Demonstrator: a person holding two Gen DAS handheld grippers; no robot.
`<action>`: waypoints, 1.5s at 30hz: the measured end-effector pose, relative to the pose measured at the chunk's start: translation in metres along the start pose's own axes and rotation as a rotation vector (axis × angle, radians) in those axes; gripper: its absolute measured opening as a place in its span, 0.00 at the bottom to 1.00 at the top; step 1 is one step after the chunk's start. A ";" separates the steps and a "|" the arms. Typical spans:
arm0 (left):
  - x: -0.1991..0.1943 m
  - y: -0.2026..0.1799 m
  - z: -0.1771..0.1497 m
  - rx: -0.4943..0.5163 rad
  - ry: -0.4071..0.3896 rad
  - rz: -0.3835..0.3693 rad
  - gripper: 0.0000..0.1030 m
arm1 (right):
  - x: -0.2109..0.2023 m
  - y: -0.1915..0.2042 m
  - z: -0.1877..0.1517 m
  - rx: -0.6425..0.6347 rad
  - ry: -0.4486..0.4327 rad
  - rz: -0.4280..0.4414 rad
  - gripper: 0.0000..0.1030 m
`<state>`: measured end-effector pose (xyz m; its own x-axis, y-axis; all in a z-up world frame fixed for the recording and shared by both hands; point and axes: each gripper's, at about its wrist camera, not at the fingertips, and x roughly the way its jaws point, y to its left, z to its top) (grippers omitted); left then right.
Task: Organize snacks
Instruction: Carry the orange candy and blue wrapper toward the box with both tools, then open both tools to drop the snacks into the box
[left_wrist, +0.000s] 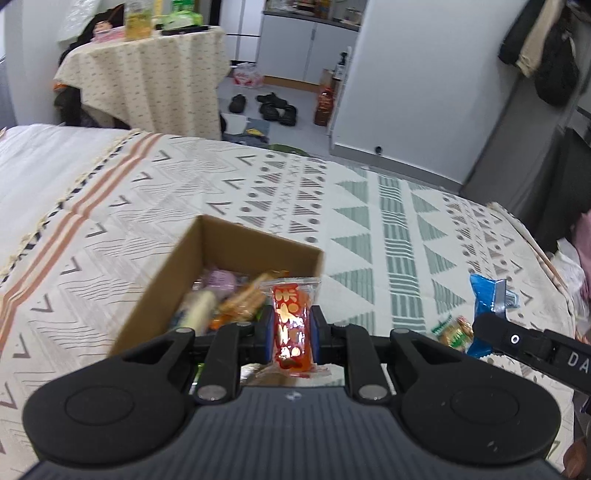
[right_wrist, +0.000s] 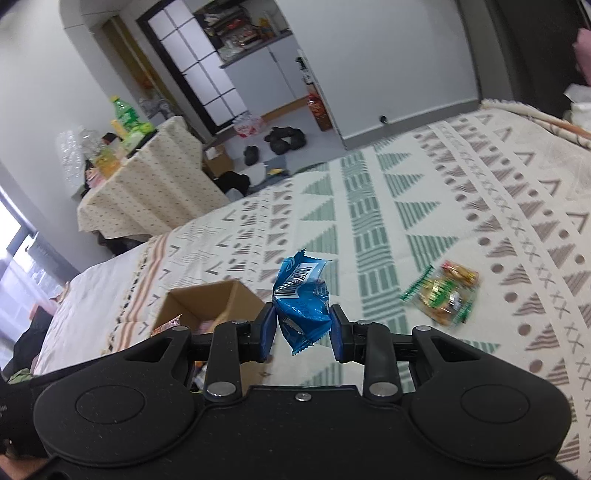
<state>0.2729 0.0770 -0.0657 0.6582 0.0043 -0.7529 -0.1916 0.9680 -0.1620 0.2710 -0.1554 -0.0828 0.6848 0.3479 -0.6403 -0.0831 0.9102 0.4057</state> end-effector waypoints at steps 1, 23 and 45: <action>-0.001 0.005 0.001 -0.009 -0.001 0.003 0.17 | 0.001 0.005 0.000 -0.008 0.000 0.008 0.29; 0.015 0.076 0.006 -0.193 0.113 0.016 0.22 | 0.043 0.086 -0.007 -0.062 0.090 0.133 0.29; -0.002 0.079 0.005 -0.233 0.088 0.099 0.84 | 0.046 0.072 -0.003 0.025 0.123 0.132 0.54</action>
<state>0.2603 0.1551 -0.0738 0.5642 0.0648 -0.8231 -0.4214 0.8799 -0.2196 0.2943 -0.0734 -0.0853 0.5753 0.4901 -0.6548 -0.1471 0.8495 0.5066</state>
